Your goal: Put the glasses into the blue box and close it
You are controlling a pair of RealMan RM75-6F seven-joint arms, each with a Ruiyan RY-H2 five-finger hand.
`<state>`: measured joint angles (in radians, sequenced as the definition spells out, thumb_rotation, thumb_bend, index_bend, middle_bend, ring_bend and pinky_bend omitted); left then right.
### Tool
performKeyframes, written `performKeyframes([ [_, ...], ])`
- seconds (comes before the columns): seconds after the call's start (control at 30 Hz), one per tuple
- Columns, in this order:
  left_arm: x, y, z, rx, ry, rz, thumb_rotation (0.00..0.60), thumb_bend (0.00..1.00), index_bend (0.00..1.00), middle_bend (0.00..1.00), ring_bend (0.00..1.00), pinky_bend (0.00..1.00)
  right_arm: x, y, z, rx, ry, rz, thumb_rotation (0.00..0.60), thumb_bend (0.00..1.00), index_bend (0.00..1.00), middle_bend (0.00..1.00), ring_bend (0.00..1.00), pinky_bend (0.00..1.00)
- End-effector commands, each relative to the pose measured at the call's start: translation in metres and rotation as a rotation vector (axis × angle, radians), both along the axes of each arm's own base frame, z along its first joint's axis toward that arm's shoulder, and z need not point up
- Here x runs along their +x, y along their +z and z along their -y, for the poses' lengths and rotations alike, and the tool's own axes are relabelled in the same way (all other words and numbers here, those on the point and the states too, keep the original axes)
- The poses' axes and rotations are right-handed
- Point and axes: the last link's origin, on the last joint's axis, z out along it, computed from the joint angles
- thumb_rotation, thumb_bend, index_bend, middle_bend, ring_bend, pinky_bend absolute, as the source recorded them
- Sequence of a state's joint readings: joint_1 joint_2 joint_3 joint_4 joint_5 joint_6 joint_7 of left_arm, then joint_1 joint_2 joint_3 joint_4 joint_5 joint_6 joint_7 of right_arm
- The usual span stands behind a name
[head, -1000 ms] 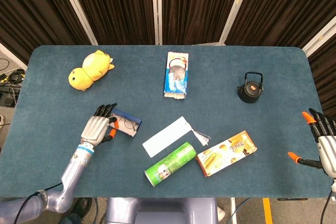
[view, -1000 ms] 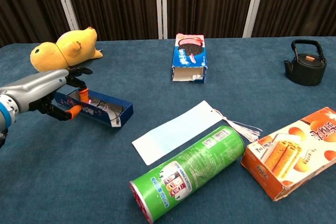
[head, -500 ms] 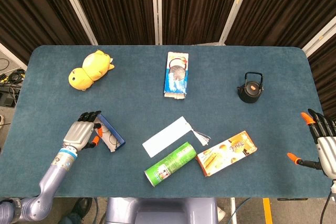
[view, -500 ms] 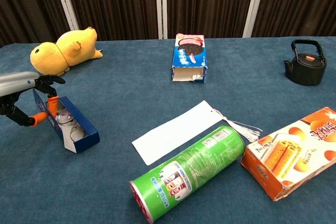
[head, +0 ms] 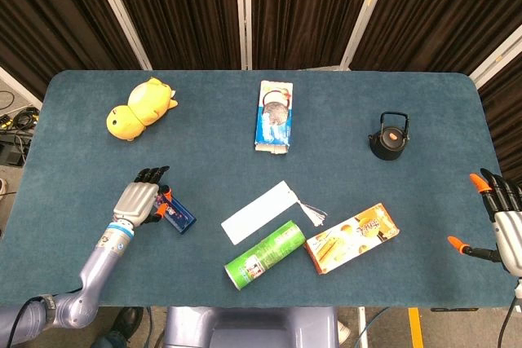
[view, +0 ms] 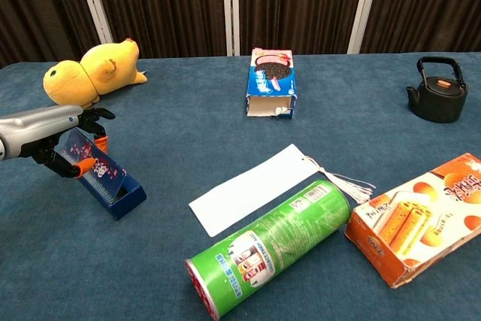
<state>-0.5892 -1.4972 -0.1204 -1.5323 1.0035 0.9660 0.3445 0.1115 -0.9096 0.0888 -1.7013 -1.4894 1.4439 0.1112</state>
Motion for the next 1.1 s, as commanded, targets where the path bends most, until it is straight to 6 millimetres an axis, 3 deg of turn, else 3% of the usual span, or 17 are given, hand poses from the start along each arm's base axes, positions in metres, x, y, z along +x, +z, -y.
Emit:
performKeyframes([
  [0.03,0.0,-0.001,-0.002,0.006,0.0,0.01,0.6,0.5,0.54,0.0,0.0,0.0,0.0,0.0,0.0,0.001,-0.001,-0.001,0.6,0.0,0.0,0.0,0.0,0.0],
  [0.1,-0.001,-0.001,-0.003,0.01,0.0,0.019,0.6,0.45,0.42,0.0,0.0,0.0,0.0,-0.001,0.0,0.003,-0.001,-0.001,0.6,0.0,0.0,0.0,0.0,0.0],
  [0.2,0.0,0.0,-0.005,0.022,-0.001,0.051,0.6,0.32,0.11,0.0,0.0,0.0,0.0,-0.001,0.0,0.004,0.0,-0.002,0.6,0.0,0.0,0.0,0.0,0.0],
  [0.27,0.002,0.003,-0.006,0.036,-0.011,0.075,0.6,0.26,0.01,0.0,0.0,0.0,0.0,-0.001,0.0,0.003,0.0,-0.003,0.6,0.0,0.0,0.0,0.0,0.0],
  [0.5,0.005,0.021,-0.009,0.078,-0.056,0.138,0.6,0.23,0.0,0.0,0.0,0.0,0.0,-0.001,0.0,0.0,0.0,-0.004,0.6,0.0,0.0,0.0,0.0,0.0],
  [0.63,-0.005,0.027,-0.008,0.034,-0.079,0.077,0.6,0.2,0.0,0.0,0.0,0.0,0.0,0.0,0.0,0.0,0.0,-0.003,0.6,0.0,0.0,0.0,0.0,0.0],
  [0.87,-0.022,0.016,-0.017,-0.067,-0.105,-0.064,0.6,0.14,0.0,0.0,0.0,0.0,0.001,-0.002,-0.001,0.004,0.002,-0.006,0.6,0.0,0.0,0.0,0.0,0.0],
  [1.1,-0.019,0.002,-0.025,-0.075,-0.131,-0.073,0.6,0.15,0.04,0.02,0.0,0.0,0.0,-0.003,0.001,0.006,-0.005,-0.011,0.6,0.0,0.0,0.0,0.0,0.0],
])
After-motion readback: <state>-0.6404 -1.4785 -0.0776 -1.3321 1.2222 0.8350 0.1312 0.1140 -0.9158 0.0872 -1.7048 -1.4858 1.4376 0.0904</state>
